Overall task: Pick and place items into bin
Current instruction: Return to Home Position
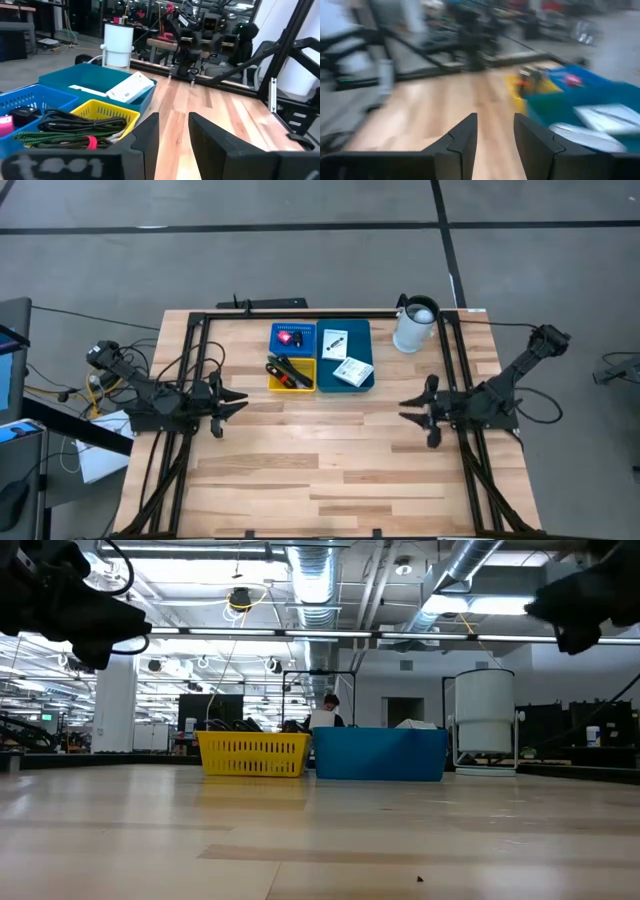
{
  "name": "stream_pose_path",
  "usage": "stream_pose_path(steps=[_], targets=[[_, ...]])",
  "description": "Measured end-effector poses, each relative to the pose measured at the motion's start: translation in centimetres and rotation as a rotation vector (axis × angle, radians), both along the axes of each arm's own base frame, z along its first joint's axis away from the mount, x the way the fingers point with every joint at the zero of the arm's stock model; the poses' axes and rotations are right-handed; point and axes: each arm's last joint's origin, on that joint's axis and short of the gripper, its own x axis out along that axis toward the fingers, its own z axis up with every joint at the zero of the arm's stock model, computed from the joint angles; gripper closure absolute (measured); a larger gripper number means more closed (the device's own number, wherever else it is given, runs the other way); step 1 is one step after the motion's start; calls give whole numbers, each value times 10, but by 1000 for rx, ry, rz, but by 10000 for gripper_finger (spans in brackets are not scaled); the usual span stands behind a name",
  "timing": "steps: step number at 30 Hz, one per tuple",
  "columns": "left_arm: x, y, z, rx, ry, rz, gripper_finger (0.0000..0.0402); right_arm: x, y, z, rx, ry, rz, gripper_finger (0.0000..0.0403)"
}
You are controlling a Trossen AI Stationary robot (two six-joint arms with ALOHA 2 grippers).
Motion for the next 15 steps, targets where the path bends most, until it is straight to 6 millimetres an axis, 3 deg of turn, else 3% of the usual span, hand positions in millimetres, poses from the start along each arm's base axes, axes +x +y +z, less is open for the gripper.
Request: stream_pose_path(steps=[4, 9, 15], targets=[[0, 0, -2, 11, 17, 4, 307, -11, -4, 3, -63, -145, 159, 282], [0, 0, -5, 12, 39, 8, 307, -26, -14, 7, -171, -301, 221, 282], [0, 0, -6, 12, 48, 14, 307, -29, -18, 9, -252, -296, 199, 282]])
